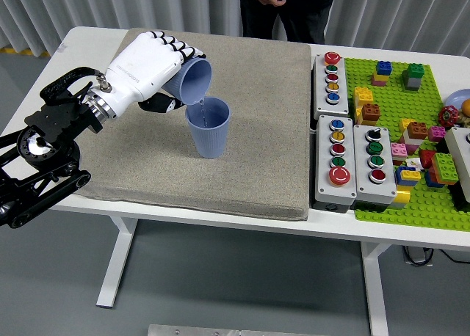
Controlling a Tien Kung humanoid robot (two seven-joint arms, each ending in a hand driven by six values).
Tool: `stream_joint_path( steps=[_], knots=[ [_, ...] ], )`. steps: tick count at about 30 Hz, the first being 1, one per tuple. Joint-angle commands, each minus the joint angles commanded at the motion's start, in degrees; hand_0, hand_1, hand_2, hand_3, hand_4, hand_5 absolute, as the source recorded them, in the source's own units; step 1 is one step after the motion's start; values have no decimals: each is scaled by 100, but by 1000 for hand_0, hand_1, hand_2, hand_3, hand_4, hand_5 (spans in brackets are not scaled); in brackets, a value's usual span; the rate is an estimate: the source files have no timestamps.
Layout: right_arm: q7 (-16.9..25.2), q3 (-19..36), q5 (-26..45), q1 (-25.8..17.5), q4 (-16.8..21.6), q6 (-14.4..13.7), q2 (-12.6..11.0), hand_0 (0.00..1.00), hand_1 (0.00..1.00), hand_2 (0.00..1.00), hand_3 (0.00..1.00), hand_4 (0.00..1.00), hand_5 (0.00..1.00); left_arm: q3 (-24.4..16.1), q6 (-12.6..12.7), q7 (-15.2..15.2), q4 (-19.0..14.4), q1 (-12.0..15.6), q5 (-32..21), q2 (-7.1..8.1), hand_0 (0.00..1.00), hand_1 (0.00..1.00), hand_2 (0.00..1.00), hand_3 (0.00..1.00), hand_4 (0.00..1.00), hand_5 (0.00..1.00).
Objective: Pick cup pour cup place
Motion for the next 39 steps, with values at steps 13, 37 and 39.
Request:
stream_joint_path(
  steps=[13, 37, 39],
  knots=[
    [-5, 2, -11, -5, 0, 0, -3, 721, 687, 734, 700, 332, 293, 23, 6, 48, -59, -15, 132, 19, 558, 522, 546, 571, 682, 141],
    [-1, -10, 14, -24, 0, -6, 2, 721, 687, 735, 699, 333, 295, 31, 53, 60, -56, -36, 54, 24, 557, 522, 545, 570, 682, 145],
    [-1, -7, 16, -20, 0, -6, 4, 721, 687, 735, 699, 333, 295, -32, 95, 34, -44, -10, -145, 13, 557, 522, 545, 570, 682, 145]
  ],
)
